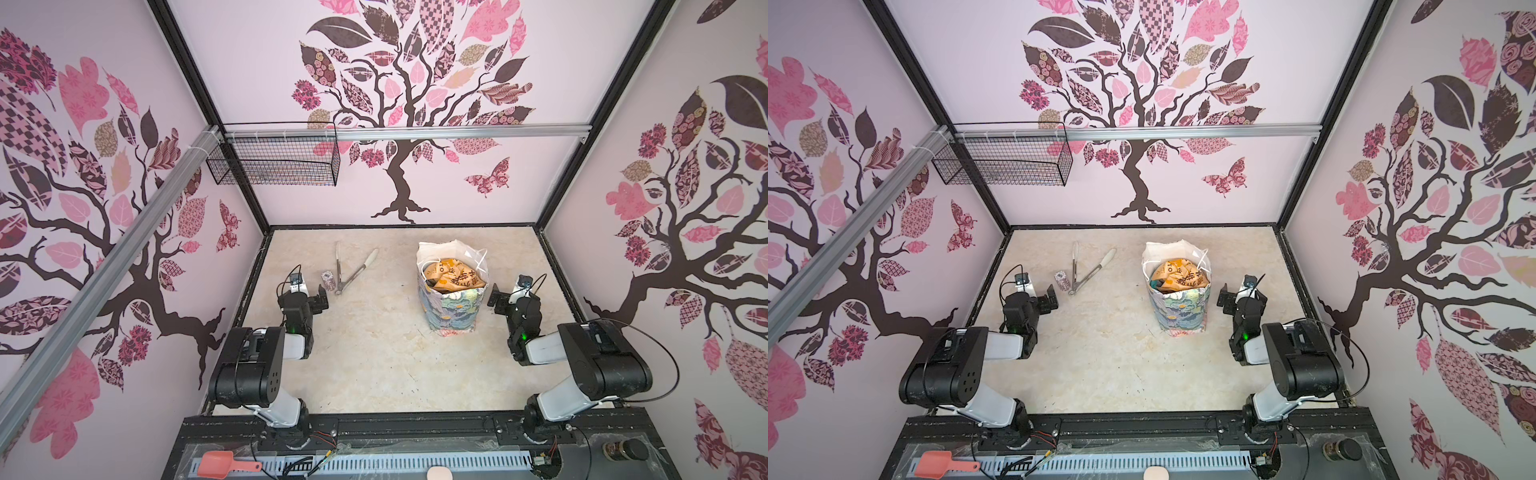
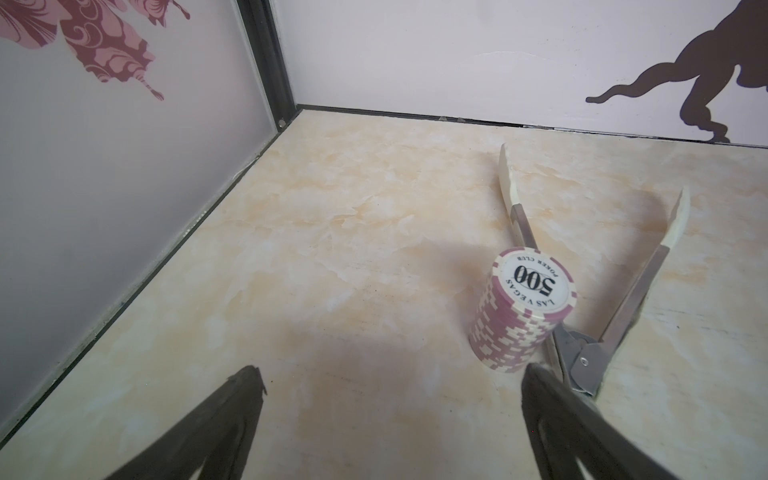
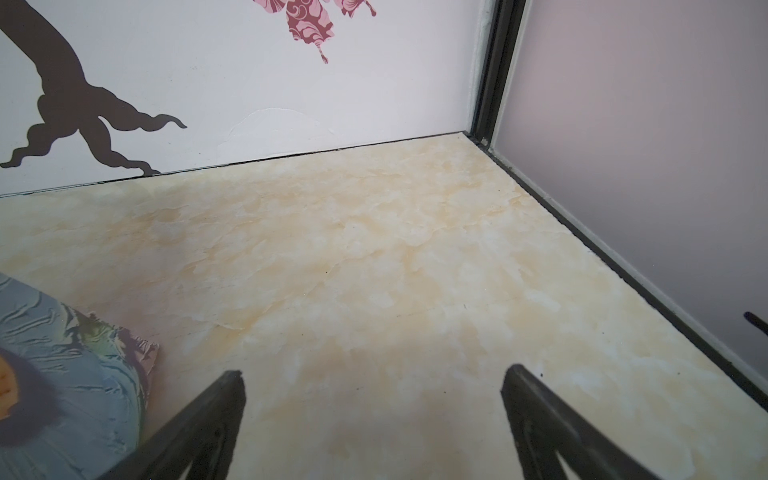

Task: Take the snacks out of the paper bag
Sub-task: 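Raise both grippers from rest and swing them toward the paper bag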

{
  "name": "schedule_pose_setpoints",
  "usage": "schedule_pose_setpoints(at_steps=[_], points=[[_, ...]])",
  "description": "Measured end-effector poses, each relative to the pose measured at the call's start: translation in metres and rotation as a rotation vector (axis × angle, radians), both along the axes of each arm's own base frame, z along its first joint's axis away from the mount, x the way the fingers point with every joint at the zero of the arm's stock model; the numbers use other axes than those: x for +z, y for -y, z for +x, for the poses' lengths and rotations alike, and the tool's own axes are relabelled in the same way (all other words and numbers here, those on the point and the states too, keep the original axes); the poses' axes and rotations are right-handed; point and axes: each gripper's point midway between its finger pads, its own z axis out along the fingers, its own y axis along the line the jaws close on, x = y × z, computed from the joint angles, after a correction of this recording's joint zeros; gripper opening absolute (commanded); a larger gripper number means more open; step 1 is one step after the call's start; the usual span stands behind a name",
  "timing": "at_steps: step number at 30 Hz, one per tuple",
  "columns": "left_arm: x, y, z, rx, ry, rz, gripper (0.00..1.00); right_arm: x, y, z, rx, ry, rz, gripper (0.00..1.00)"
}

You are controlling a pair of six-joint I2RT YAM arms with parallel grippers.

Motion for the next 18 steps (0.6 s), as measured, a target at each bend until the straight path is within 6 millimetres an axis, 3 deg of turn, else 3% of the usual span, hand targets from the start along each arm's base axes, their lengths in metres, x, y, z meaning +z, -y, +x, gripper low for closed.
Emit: schedule_pose_setpoints(at_steps=[10, 14, 16, 18], points=[[0.0, 0.0, 0.0, 0.0, 0.0, 0.0, 0.99, 0.0, 0.0, 0.0, 0.0, 0.0, 0.0, 0.99], [0.0, 0.0, 0.0, 0.0, 0.0, 0.0, 0.98, 0.004, -0.009, -0.001, 0.029, -0.008, -0.013, 1.0], [0.0, 0.0, 0.0, 0.001, 0.001, 0.001, 0.99, 0.016, -0.011, -0.004, 0.019, -0.017, -0.002, 1.0], [0.003, -0.001, -0.001, 0.006, 0.006, 0.002, 0.99, 0.047, -0.009, -0.002, -0.022, 0.026, 0.049, 1.0]])
